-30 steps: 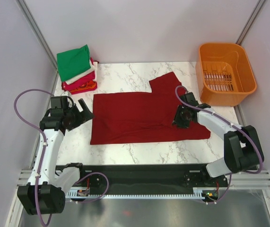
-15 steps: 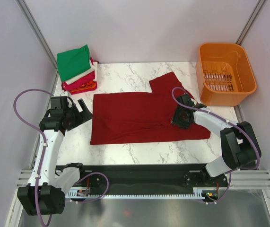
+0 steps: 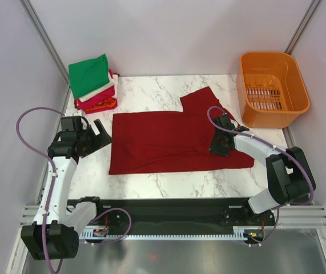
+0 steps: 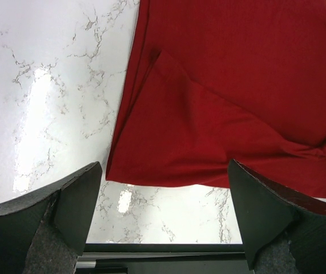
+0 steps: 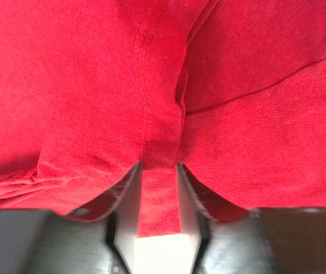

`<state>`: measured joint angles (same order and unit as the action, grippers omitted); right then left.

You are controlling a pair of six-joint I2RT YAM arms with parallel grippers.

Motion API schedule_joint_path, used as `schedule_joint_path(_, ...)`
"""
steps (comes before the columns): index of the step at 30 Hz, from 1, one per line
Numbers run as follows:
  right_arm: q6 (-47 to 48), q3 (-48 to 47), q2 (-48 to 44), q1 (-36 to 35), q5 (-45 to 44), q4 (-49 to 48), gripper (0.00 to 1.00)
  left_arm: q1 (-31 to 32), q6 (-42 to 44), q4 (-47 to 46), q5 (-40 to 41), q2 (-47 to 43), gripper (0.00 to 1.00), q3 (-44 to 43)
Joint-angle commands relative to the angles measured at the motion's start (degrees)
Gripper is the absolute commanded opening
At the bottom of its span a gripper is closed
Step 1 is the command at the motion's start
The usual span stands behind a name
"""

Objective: Fold and stack the t-shirts
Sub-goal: Fold the tshirt

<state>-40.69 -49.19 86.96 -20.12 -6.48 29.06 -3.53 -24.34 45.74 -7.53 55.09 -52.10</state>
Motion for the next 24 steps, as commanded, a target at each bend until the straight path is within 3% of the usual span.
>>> schedule_joint_path(1,-0.18,0.58,0.14,-0.01,-0.11,-2.07,0.36,-0.25,2.10,-1.53,1.11,-0.69,0.98,0.50)
schedule_joint_path(2,-0.10,0.76,0.40,-0.01,-0.02,-2.25,0.29,-0.16,2.10,-1.53,1.11,-0.77,0.98,0.50)
schedule_joint_path(11,0.26,1.11,0.84,-0.01,0.06,-2.95,0.10,-0.25,2.10,-1.53,1.29,-0.60,0.98,0.50)
schedule_joint_path(13,0.43,1.02,0.76,-0.01,0.24,-2.87,0.20,-0.25,2.01,-1.53,1.29,-0.86,0.98,0.50)
schedule_joint_path(14,0.43,1.11,0.32,-0.01,0.15,-2.61,0.35,-0.16,2.01,-1.44,1.38,-0.77,0.98,0.50)
schedule_joint_path(17,0.87,1.64,-1.17,-0.01,-0.81,-2.43,0.47,-0.25,2.01,-1.53,1.55,-0.95,0.98,0.50)
schedule_joint_path(24,1.14,2.25,0.49,-0.01,-1.43,-3.31,0.44,-0.25,2.01,-1.53,1.47,-0.77,0.98,0.50)
